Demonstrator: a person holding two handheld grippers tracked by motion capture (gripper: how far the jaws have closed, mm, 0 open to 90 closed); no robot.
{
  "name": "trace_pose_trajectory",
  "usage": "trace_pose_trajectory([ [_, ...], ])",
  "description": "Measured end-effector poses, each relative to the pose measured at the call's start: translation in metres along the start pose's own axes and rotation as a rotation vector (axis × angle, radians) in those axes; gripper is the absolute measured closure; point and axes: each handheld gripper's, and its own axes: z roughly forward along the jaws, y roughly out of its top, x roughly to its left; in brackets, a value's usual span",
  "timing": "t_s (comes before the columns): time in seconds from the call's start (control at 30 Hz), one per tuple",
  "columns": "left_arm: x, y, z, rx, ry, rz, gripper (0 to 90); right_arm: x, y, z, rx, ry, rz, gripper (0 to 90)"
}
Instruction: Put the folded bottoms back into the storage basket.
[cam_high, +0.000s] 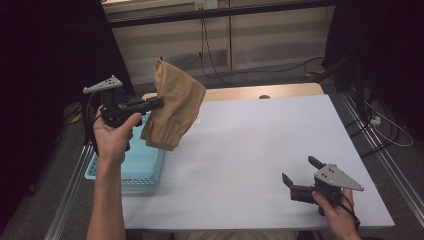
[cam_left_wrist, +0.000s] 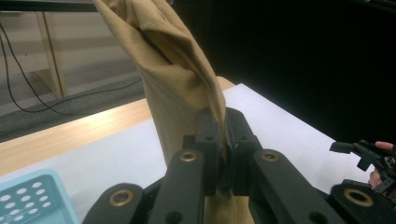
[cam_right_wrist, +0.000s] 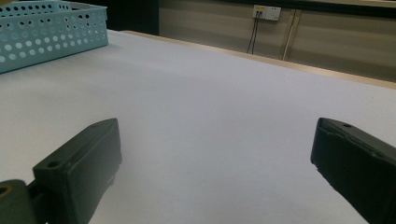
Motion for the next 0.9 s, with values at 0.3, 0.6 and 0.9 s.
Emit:
trace_pose_trajectory([
  [0.3,0.007,-0.001,-0.011,-0.002,0.039,-0.018,86.1,0.000,0.000,0.000,0.001,-0.003,0.002,1.6],
  [0.6,0.014,-0.003,-0.025,0.001,0.083,-0.031,86.2,0.000,0.000,0.002,0.003,0.004,-0.002,1.6],
  [0.9,0.027,-0.008,-0.042,-0.014,0.125,-0.045,86.2,0.001,0.000,0.004,0.011,0.003,-0.002,1.6],
])
